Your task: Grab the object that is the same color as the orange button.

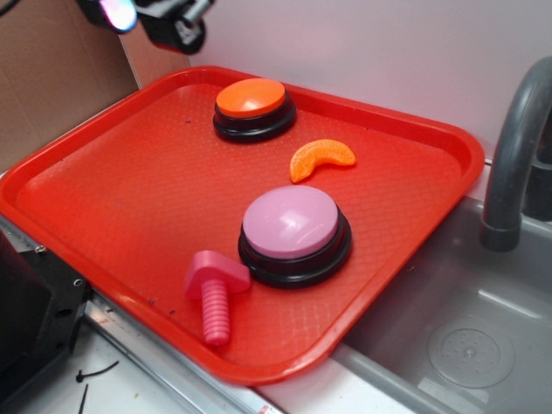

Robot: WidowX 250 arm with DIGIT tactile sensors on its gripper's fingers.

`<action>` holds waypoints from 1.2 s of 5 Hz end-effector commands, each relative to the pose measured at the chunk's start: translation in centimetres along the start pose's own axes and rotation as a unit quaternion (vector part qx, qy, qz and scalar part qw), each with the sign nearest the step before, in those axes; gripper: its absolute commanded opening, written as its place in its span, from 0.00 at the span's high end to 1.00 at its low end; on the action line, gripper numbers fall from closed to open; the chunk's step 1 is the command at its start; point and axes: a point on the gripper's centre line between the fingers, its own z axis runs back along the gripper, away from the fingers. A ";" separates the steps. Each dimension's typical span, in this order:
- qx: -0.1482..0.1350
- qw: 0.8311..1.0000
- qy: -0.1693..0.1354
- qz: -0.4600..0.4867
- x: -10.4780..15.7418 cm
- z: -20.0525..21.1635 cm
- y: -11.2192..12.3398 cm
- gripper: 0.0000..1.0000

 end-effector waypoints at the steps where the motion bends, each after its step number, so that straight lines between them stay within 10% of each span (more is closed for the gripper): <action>1: 0.011 0.999 -0.022 0.033 4.5 -5.9 -2.5 0.00; 6: 0.034 0.998 0.025 0.050 5.4 -15.2 -4.1 0.00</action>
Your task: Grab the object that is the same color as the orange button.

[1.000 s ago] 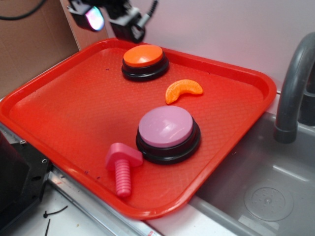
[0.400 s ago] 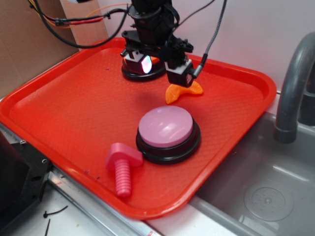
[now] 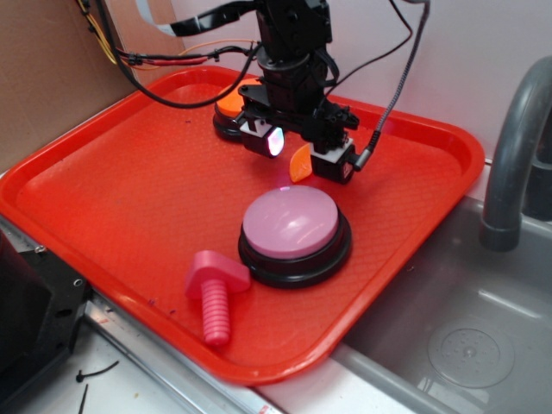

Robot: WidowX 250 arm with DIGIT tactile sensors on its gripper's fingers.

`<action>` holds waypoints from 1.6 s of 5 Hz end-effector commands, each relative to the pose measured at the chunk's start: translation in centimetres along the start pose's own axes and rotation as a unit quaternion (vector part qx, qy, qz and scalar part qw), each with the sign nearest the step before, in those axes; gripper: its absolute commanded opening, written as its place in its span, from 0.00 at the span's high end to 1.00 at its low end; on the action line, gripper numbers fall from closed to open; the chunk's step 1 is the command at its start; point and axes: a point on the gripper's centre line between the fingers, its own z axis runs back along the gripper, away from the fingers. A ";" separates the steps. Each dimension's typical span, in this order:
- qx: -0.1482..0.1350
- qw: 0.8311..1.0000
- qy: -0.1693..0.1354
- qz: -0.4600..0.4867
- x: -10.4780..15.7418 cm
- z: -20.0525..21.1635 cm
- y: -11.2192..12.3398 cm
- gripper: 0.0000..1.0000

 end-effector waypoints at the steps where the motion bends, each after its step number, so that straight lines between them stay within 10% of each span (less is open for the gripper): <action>1: -0.011 1.000 -0.010 0.008 0.9 0.0 0.0 1.00; 5: -0.049 0.998 0.020 -0.034 1.1 1.9 0.5 1.00; 8: -0.069 0.996 -0.006 -0.052 0.8 13.5 3.1 1.00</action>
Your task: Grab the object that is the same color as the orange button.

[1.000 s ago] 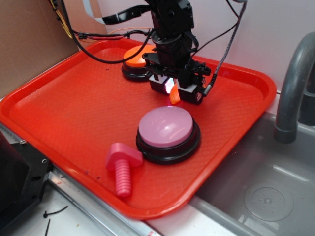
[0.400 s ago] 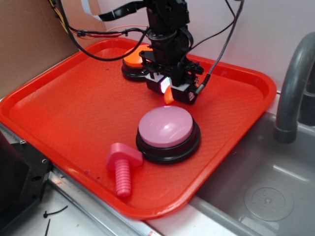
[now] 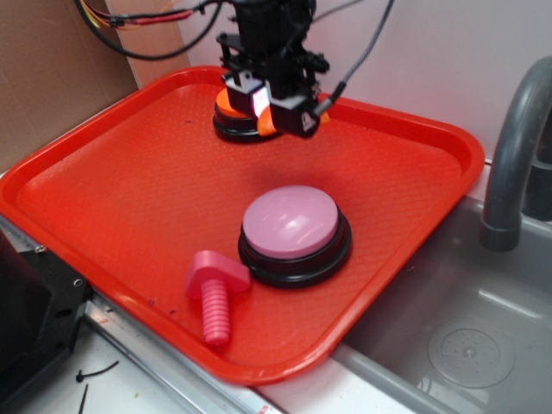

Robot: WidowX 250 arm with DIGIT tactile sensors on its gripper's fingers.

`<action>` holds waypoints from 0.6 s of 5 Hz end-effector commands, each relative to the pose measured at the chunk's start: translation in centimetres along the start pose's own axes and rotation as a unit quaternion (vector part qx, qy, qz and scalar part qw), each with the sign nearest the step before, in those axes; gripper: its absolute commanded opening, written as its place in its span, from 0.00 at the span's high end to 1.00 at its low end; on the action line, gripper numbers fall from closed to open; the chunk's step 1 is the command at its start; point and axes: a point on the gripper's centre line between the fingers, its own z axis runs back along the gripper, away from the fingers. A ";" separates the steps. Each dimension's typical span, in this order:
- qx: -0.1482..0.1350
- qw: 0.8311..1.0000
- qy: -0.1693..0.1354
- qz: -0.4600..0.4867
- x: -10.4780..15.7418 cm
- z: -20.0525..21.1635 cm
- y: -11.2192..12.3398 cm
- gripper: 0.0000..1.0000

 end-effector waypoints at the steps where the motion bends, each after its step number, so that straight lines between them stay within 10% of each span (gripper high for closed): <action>1: -0.026 0.997 -0.068 0.031 -0.1 11.1 2.5 1.00; 3: -0.013 0.997 -0.055 0.055 -0.9 13.1 3.9 1.00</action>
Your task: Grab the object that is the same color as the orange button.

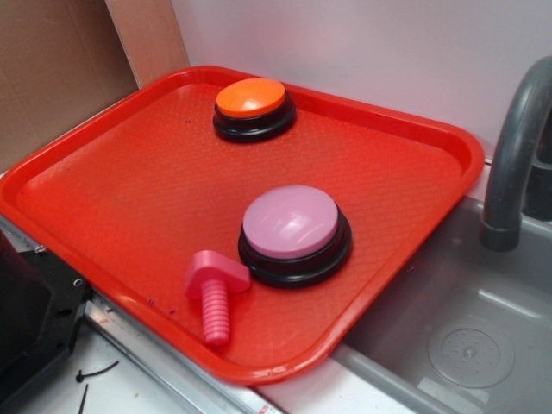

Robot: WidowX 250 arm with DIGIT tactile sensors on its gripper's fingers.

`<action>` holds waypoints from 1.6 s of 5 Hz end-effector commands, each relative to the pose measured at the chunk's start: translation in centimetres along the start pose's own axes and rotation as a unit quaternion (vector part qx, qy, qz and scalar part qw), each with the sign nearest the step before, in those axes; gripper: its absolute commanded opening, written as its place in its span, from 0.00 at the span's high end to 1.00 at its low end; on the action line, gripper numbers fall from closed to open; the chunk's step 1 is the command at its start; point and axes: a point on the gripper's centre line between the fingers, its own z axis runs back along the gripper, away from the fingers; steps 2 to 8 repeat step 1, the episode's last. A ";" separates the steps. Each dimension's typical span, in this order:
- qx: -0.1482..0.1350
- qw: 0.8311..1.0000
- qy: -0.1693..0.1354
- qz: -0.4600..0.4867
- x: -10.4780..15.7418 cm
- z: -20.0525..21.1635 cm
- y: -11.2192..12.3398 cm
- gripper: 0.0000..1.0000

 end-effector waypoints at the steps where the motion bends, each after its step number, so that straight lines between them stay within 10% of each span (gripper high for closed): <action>1: -0.001 1.000 -0.017 0.004 0.0 1.6 0.3 1.00; 8: -0.001 1.000 -0.017 0.004 0.0 1.6 0.3 1.00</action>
